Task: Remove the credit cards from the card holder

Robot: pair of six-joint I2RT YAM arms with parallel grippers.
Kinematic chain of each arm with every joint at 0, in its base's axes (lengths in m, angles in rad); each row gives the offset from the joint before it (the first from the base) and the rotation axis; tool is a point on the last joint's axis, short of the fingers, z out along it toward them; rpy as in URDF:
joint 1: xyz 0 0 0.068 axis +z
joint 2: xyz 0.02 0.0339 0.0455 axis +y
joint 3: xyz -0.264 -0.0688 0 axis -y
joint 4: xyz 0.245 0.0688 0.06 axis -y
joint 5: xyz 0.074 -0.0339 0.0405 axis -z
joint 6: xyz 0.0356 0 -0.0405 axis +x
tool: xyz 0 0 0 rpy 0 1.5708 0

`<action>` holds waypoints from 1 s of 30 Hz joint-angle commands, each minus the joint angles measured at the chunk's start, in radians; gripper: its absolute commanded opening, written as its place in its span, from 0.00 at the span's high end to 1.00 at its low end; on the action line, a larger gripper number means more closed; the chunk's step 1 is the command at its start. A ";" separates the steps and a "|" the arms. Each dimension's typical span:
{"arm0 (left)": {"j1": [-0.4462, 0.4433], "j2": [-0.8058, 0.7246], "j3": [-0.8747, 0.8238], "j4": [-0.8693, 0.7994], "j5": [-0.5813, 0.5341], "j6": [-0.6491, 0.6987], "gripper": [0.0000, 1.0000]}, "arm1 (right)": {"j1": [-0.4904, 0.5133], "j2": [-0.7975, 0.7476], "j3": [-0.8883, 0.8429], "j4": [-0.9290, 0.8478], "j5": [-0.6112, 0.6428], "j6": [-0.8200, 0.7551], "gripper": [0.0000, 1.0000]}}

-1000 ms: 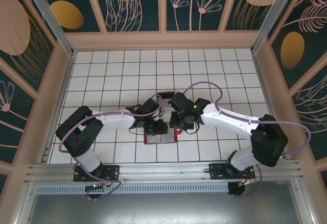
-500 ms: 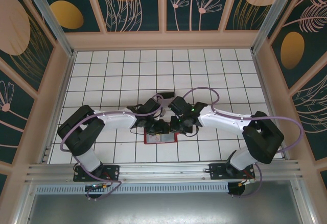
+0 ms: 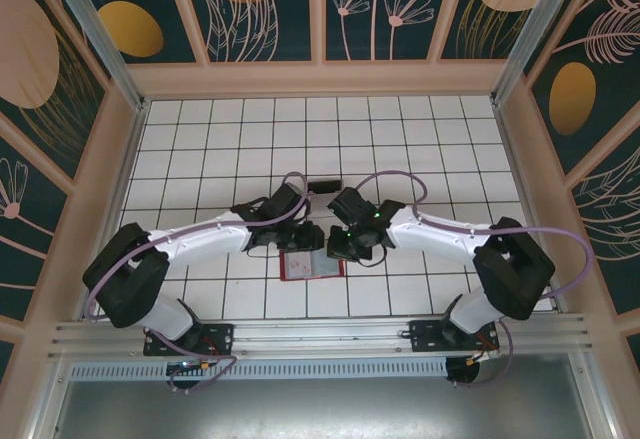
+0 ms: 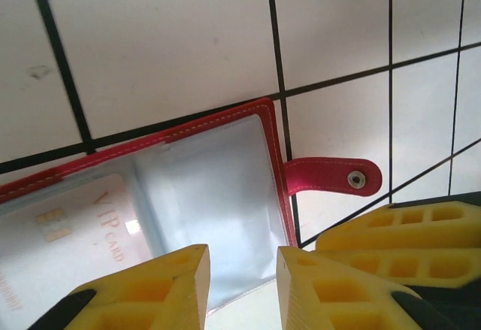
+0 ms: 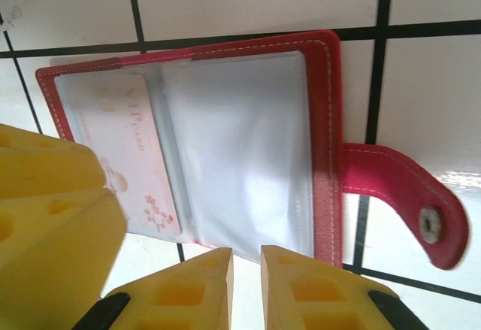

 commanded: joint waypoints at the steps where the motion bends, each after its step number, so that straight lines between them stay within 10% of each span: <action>1: 0.032 -0.047 -0.040 -0.055 -0.047 -0.003 0.69 | -0.008 0.044 0.032 0.054 -0.055 0.007 0.82; 30: 0.104 -0.077 -0.156 -0.038 0.021 0.056 0.73 | -0.042 0.129 0.036 0.031 -0.022 -0.057 0.85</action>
